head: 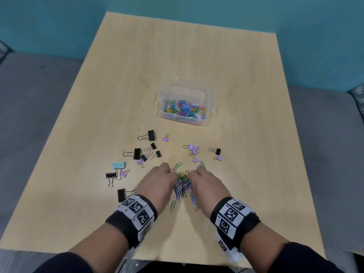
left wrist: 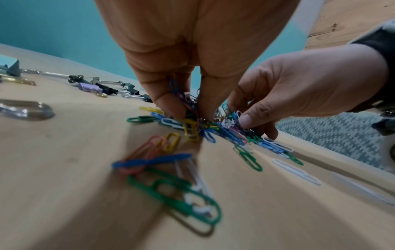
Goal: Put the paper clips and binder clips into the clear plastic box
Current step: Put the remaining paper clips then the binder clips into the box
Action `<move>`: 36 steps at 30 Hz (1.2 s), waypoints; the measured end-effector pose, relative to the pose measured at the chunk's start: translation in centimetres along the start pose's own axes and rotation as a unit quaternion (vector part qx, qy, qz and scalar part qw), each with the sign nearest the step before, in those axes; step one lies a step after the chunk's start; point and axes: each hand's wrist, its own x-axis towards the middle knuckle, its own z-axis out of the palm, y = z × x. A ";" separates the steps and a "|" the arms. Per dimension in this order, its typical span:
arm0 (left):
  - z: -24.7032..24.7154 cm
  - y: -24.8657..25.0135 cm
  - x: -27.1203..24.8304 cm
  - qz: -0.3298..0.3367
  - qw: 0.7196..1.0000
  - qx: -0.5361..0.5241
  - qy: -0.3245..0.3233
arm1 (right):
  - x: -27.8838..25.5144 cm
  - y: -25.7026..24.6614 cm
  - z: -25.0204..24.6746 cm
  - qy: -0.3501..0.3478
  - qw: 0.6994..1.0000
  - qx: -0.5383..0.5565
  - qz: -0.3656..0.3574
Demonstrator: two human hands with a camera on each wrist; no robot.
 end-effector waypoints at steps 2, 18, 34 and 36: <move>0.0 0.0 -0.2 0.003 1.000 -0.001 0.000 | 0.0 0.0 -0.2 -0.008 1.000 0.003 -0.001; -2.3 -0.3 -1.6 -0.110 0.945 -0.308 0.010 | -1.0 2.1 -2.5 -0.090 0.928 0.343 0.116; -13.4 -3.0 14.3 -0.156 0.853 -0.482 0.129 | 13.4 3.7 -13.0 0.084 0.907 0.400 0.100; -13.9 -2.5 16.2 -0.141 0.874 -0.445 0.133 | 15.3 3.3 -13.8 0.104 0.924 0.356 0.098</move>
